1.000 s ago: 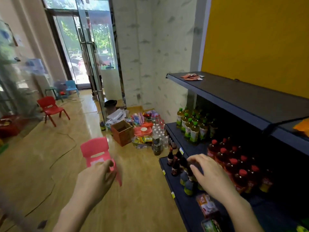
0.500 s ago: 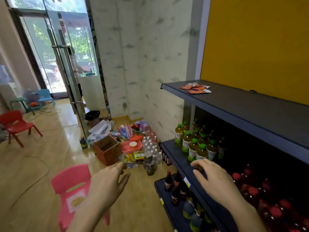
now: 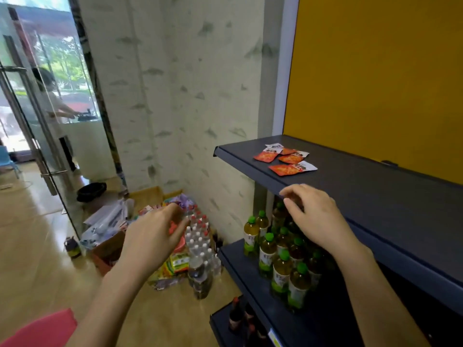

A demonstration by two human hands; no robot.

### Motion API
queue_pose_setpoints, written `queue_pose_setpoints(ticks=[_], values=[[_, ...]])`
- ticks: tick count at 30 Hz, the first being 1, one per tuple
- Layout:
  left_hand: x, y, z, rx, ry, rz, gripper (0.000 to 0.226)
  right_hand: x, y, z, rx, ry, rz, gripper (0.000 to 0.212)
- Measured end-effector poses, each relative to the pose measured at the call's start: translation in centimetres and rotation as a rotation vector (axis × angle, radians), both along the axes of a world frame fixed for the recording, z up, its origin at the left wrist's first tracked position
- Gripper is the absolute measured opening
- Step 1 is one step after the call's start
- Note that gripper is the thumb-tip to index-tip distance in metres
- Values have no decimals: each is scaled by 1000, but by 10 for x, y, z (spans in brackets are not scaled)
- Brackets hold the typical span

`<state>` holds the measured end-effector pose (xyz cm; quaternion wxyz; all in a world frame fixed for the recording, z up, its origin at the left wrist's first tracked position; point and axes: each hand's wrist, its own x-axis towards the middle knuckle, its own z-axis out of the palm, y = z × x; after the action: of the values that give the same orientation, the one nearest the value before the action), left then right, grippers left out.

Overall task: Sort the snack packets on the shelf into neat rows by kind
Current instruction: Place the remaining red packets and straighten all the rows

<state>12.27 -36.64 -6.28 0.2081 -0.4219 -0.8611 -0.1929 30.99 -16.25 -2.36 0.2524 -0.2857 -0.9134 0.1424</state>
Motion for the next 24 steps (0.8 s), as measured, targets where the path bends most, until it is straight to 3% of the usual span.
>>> queue_pose_setpoints(ticks=[10, 15, 17, 20, 24], values=[[-87, 151, 22, 112, -44, -290, 25, -65, 80, 11, -63, -69, -404, 23], [-130, 239, 25, 82, -106, -442, 22, -101, 104, 10, -126, -135, -610, 38], [-138, 272, 25, 32, -138, -462, 30, -113, 110, 13, -140, -145, -708, 48], [-144, 316, 29, -129, -135, -423, 60, -131, 117, 14, -165, -164, -834, 61], [-143, 351, 32, -207, -141, -447, 86, -143, 124, 9, -171, -180, -923, 67]])
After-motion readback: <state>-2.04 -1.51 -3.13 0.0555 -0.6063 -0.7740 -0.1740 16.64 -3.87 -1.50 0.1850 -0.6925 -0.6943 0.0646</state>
